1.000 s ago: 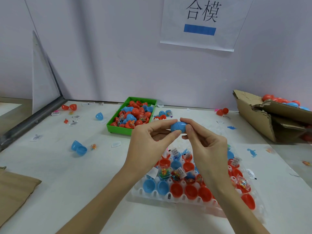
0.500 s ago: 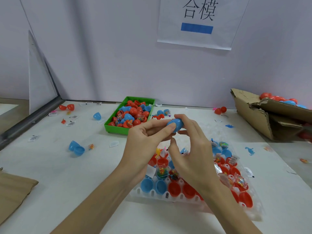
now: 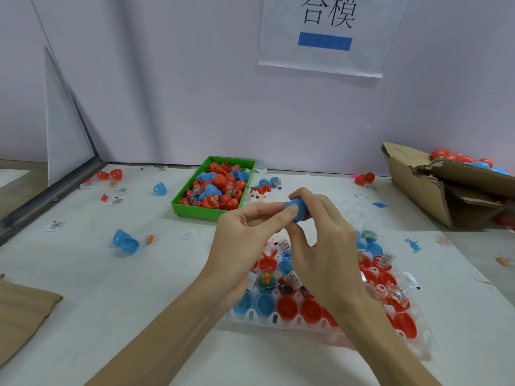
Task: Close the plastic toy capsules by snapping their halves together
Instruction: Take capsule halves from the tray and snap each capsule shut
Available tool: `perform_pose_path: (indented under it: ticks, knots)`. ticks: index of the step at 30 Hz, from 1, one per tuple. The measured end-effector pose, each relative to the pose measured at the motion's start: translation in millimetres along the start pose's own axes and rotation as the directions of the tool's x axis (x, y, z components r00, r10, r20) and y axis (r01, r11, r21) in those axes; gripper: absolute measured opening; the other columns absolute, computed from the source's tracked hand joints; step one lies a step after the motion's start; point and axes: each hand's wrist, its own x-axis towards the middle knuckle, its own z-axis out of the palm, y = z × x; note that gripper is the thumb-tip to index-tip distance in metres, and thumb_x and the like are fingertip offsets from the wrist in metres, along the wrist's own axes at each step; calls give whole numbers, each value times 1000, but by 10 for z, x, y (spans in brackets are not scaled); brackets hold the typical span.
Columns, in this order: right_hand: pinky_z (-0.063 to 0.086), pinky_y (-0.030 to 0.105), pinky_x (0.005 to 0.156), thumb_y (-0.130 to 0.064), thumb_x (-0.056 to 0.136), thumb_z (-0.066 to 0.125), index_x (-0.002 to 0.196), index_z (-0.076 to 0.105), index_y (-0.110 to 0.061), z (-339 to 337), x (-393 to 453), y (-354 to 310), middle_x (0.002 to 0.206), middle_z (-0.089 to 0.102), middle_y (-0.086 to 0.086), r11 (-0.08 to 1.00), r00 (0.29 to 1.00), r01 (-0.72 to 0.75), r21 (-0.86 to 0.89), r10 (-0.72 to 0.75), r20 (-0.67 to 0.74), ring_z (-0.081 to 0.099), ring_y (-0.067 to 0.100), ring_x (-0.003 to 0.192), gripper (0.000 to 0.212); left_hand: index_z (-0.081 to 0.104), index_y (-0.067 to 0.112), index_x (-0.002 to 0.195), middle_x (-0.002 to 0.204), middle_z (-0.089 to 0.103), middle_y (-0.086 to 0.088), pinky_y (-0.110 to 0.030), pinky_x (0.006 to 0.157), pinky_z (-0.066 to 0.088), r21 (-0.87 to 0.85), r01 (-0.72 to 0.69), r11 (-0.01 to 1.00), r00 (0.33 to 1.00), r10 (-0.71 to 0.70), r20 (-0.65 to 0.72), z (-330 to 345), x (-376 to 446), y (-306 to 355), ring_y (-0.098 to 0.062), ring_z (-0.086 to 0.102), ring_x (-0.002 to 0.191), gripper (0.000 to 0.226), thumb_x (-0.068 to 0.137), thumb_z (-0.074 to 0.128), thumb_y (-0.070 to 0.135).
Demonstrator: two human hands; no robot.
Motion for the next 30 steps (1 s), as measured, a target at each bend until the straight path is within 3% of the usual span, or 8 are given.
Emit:
perform_pose_path:
  ticks: [6, 8, 11, 14, 18, 21, 26, 30]
  knots:
    - [43, 6, 97, -3, 91, 72, 131, 62, -2, -13, -5, -19, 117, 69, 5, 998, 999, 43, 48, -42, -16, 64, 12, 103, 40, 78, 24, 101, 95, 81, 7, -19, 75, 60, 46, 5, 999, 1000, -5, 18, 7, 3, 25, -10, 77, 93, 22, 82, 82, 34]
    - [41, 8, 102, -3, 90, 74, 135, 61, -3, 0, -8, -47, 123, 68, 7, 997, 999, 41, 58, -39, -26, 63, 13, 111, 47, 76, 25, 99, 92, 79, 12, -12, 72, 56, 122, -108, 987, 994, 107, 18, 2, -12, 43, -5, 75, 90, 18, 83, 83, 30]
    - [36, 7, 106, 1, 85, 79, 137, 59, -3, 30, -25, -80, 129, 68, 10, 999, 1000, 8, 52, -6, -29, 63, 16, 117, 56, 71, 24, 98, 91, 75, 14, -13, 76, 55, 355, -326, 876, 939, 344, 13, 10, -45, -3, -5, 71, 89, 21, 84, 87, 20]
    - [36, 5, 104, 8, 81, 78, 134, 61, -2, 35, -39, -90, 125, 69, 10, 998, 999, 7, 56, -4, -50, 62, 13, 113, 57, 67, 21, 98, 91, 73, 11, -14, 76, 55, 381, -400, 834, 903, 429, 11, 42, -83, -42, -10, 71, 88, 27, 81, 88, 13]
    - [46, 13, 101, 16, 81, 70, 131, 62, -1, 17, -26, -79, 121, 68, 6, 992, 998, 63, 106, -61, -25, 62, 11, 110, 54, 67, 19, 99, 91, 73, 12, -16, 78, 57, 319, -407, 856, 903, 431, -2, 37, -76, -59, -10, 72, 92, 29, 80, 89, 14]
    - [41, 5, 100, 15, 81, 70, 132, 62, -1, 4, -14, -63, 119, 68, 4, 992, 997, 70, 101, -71, 6, 56, 1, 108, 54, 66, 20, 98, 92, 73, 13, -17, 77, 58, 301, -390, 870, 910, 414, -16, 38, -74, -76, -10, 73, 91, 30, 80, 89, 16]
    - [40, 6, 102, 11, 84, 73, 134, 61, -2, 6, -29, -22, 124, 69, 8, 996, 997, 70, 52, -72, 34, 63, 16, 112, 53, 65, 23, 97, 91, 73, 12, -16, 73, 58, 293, -326, 899, 938, 345, -17, 38, -43, -104, -8, 73, 83, 30, 80, 89, 20]
    - [35, 2, 105, 0, 87, 76, 142, 56, -7, 20, 3, -16, 132, 64, 6, 996, 996, 75, 56, -77, 37, 57, 7, 118, 59, 69, 21, 100, 94, 77, 8, -25, 80, 62, 215, -236, 948, 969, 246, -23, 11, -11, -81, -13, 76, 89, 20, 87, 83, 27]
